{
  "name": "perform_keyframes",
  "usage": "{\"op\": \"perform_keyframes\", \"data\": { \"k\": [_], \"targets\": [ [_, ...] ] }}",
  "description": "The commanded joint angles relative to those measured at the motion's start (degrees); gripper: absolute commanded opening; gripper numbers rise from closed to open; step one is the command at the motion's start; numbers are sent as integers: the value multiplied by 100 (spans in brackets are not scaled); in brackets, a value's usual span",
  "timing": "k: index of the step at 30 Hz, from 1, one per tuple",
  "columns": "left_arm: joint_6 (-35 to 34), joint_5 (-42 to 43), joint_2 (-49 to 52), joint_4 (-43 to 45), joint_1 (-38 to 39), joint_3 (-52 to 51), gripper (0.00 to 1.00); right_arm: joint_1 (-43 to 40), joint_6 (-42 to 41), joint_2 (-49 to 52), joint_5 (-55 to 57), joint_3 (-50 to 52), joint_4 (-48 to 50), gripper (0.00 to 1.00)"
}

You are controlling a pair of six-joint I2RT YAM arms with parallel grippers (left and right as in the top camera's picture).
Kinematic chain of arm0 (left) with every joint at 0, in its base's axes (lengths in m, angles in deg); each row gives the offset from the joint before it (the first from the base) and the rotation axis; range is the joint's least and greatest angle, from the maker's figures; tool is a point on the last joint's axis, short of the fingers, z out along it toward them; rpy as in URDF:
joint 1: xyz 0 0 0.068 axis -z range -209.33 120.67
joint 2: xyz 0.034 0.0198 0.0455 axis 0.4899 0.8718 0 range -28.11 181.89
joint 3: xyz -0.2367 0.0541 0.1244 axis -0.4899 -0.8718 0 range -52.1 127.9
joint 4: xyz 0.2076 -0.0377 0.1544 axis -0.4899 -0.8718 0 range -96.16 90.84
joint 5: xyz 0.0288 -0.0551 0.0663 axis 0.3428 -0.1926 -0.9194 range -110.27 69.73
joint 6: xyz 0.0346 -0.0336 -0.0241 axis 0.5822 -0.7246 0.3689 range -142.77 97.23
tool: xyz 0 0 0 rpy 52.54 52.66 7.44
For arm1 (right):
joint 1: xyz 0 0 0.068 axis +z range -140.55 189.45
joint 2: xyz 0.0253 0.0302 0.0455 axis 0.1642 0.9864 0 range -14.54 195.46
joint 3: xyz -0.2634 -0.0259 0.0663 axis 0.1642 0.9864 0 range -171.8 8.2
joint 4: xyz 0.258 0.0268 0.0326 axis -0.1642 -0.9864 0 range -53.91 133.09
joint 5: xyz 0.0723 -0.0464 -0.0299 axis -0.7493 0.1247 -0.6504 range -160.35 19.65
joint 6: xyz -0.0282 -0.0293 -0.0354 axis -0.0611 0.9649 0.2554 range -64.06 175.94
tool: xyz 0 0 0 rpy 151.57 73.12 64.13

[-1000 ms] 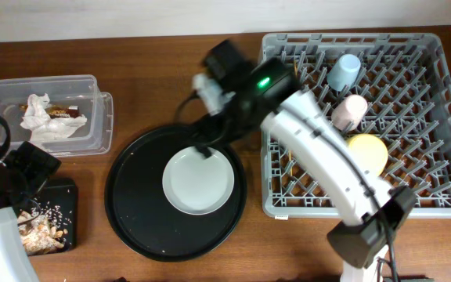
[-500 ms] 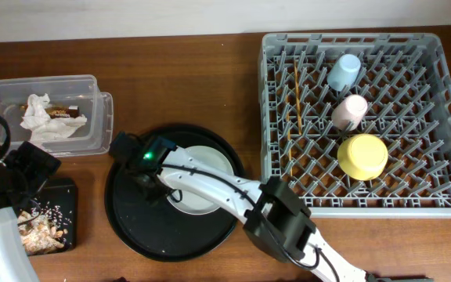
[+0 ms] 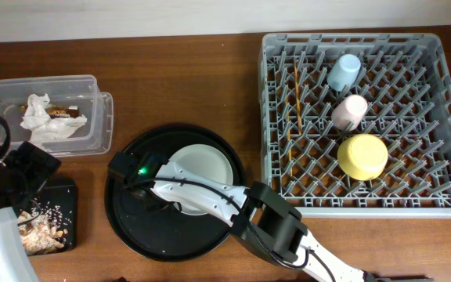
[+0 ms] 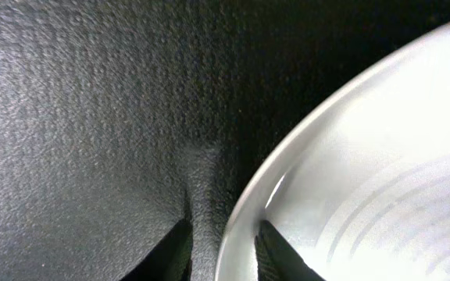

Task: Sort waste into correct bins and load items into the dishwasher rack
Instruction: 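Reach the right gripper to the white plate and grip its rim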

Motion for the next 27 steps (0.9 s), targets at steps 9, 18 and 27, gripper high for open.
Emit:
{"op": "perform_keyframes", "data": {
  "k": [9,18,27],
  "targets": [
    [-15,-39,-39,-9,-37,50,99,-577,254,-72,-750,-1663,-1117,12],
    [-15,-42,-39,-9,-37,50,99,-1958,142,-72,-186,-3012,-3235,61],
    [-15,-42,-39,-9,-37,50,99,-3034,304,-72,-754,-1054,-3254,63]
  ]
}}
